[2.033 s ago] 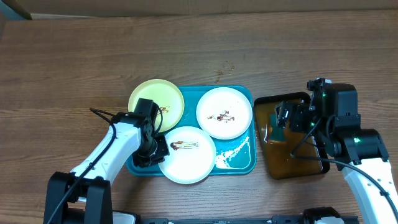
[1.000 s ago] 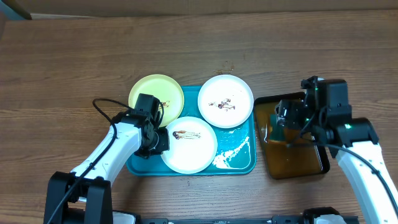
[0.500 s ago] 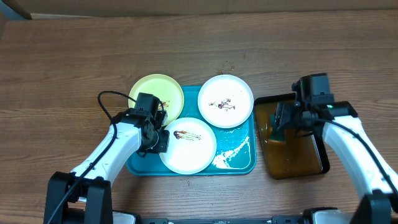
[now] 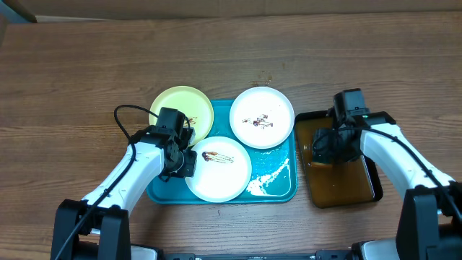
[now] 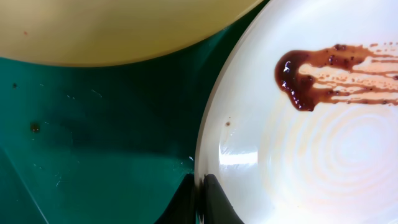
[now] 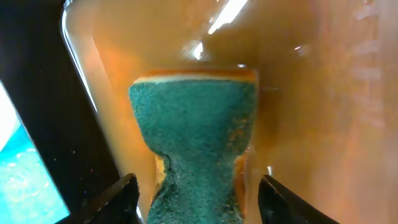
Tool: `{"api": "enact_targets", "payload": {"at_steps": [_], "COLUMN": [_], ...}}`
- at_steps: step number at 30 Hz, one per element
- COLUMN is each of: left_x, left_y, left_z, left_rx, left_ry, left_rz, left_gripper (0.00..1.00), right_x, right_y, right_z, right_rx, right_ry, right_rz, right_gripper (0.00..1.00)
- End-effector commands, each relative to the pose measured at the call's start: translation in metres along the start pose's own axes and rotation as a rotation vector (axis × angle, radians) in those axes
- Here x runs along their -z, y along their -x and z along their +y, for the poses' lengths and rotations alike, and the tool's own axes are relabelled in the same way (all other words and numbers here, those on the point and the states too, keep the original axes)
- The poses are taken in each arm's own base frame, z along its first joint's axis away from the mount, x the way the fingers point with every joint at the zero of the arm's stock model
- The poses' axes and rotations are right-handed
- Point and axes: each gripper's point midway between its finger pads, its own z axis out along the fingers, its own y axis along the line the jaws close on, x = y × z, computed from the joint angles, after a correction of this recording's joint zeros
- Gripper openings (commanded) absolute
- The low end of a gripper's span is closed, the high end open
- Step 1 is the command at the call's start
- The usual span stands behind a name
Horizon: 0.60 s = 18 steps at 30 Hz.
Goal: Clean dirty plates on tray and stack at the side
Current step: 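Lower right gripper into the black tray and grasp the green sponge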
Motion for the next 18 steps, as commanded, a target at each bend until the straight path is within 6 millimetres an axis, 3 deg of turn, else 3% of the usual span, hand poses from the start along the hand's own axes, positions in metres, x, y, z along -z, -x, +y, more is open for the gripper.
{"api": "enact_targets", "payload": {"at_steps": [1, 6, 12, 18], "left_x": [-0.003, -0.003, -0.003, -0.003], "left_y": [-0.005, -0.005, -0.005, -0.005], "left_z": [-0.001, -0.001, -0.001, -0.007], "left_rx": [-0.044, -0.037, -0.018, -0.018], "left_ry": [-0.001, -0.001, -0.001, -0.031], "left_rz": [0.02, 0.021, 0.021, 0.022], "left_gripper": [0.04, 0.04, 0.04, 0.04], "right_x": [-0.004, -0.015, -0.023, -0.013], "right_y": [0.004, 0.003, -0.001, 0.004], "right_z": [0.002, 0.0, -0.002, -0.014], "right_rx": [-0.035, -0.055, -0.058, -0.108], "right_ry": [-0.006, -0.016, -0.027, -0.109], "right_rz": [0.011, 0.032, 0.06, 0.049], "right_gripper": [0.6, 0.44, 0.06, 0.04]}}
